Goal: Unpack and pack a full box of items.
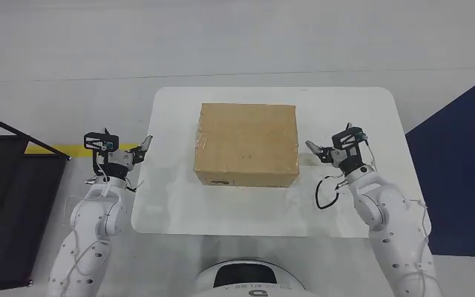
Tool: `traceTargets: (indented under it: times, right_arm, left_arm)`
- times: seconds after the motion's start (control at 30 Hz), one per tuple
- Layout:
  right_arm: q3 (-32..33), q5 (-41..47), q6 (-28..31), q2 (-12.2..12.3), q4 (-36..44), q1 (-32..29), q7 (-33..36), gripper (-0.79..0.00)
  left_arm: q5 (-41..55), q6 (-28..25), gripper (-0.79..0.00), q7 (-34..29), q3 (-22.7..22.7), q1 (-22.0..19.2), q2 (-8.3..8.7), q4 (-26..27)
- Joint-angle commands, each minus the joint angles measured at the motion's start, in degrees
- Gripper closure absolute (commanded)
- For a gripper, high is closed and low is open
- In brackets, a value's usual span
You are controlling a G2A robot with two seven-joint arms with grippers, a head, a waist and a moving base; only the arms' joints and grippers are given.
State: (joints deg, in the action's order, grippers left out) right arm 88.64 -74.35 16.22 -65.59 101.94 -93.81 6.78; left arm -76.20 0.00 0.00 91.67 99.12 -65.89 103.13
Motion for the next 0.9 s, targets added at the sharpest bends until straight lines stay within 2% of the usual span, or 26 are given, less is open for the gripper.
traceTargets:
  times: [0.0,0.2,0.37,0.6,0.87]
  right_arm:
    - [-0.88,-0.62,0.04,-0.05,0.24,0.55,0.8,-0.785]
    - [-3.09,-1.59,0.99,-0.18,1.11,1.48,2.1,-0.785]
    - [-2.6,3.26,6.95,0.03,1.14,1.98,3.22,-0.785]
    - [1.2,19.02,20.11,0.85,-1.55,3.54,8.88,-0.785]
    - [2.9,36.87,34.82,2.42,-6.57,6.74,20.3,-0.785]
  left_arm:
    - [0.0,0.0,-0.785,0.0,0.0,0.0,0.0,0.0]
    - [0.0,0.0,-0.785,0.0,0.0,0.0,0.0,0.0]
    - [0.0,0.0,-0.785,0.0,0.0,0.0,0.0,0.0]
    - [0.0,0.0,-0.785,0.0,0.0,0.0,0.0,0.0]
    - [0.0,0.0,-0.785,0.0,0.0,0.0,0.0,0.0]
